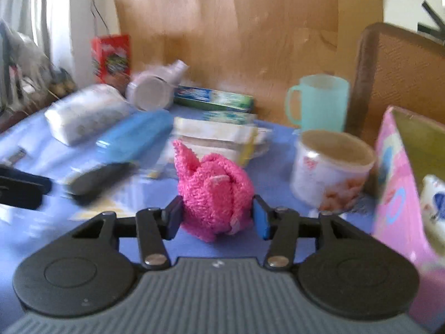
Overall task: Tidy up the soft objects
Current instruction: 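Grasp the pink towel with the left gripper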
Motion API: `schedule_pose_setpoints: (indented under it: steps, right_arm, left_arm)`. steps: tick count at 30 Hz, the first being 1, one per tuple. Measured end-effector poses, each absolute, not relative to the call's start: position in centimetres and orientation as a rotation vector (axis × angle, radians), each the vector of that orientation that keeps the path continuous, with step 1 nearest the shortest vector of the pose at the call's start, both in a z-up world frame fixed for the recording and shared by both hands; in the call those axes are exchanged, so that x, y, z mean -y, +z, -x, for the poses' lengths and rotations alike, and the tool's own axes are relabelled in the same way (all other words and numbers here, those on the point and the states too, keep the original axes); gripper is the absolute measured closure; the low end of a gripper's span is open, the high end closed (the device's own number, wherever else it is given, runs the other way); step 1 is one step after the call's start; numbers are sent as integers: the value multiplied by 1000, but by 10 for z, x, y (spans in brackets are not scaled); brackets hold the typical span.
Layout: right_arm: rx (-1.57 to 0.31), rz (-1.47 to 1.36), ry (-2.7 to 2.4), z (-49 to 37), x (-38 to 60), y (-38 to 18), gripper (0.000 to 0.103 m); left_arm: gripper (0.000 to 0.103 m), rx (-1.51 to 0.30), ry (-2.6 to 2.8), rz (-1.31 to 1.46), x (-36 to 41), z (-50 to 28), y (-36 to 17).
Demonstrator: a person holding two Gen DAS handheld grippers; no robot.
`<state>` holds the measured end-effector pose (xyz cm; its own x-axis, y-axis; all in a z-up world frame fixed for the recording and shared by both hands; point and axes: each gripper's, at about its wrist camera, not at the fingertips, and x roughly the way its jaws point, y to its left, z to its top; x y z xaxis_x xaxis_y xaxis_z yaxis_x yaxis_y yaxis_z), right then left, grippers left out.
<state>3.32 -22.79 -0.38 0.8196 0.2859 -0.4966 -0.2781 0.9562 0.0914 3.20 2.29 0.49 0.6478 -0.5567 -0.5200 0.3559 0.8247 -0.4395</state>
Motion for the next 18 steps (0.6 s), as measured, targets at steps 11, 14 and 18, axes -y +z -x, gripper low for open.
schedule_pose_setpoints:
  steps: [11, 14, 18]
  right_arm:
    - [-553, 103, 434, 55, 189, -7, 46]
    - [-546, 132, 436, 56, 190, -13, 44]
    - [-561, 130, 449, 47, 195, -20, 37]
  left_arm:
    - [17, -716, -652, 356, -6, 1, 12]
    - [17, -725, -679, 353, 1, 6, 12]
    - [23, -762, -662, 295, 20, 4, 6]
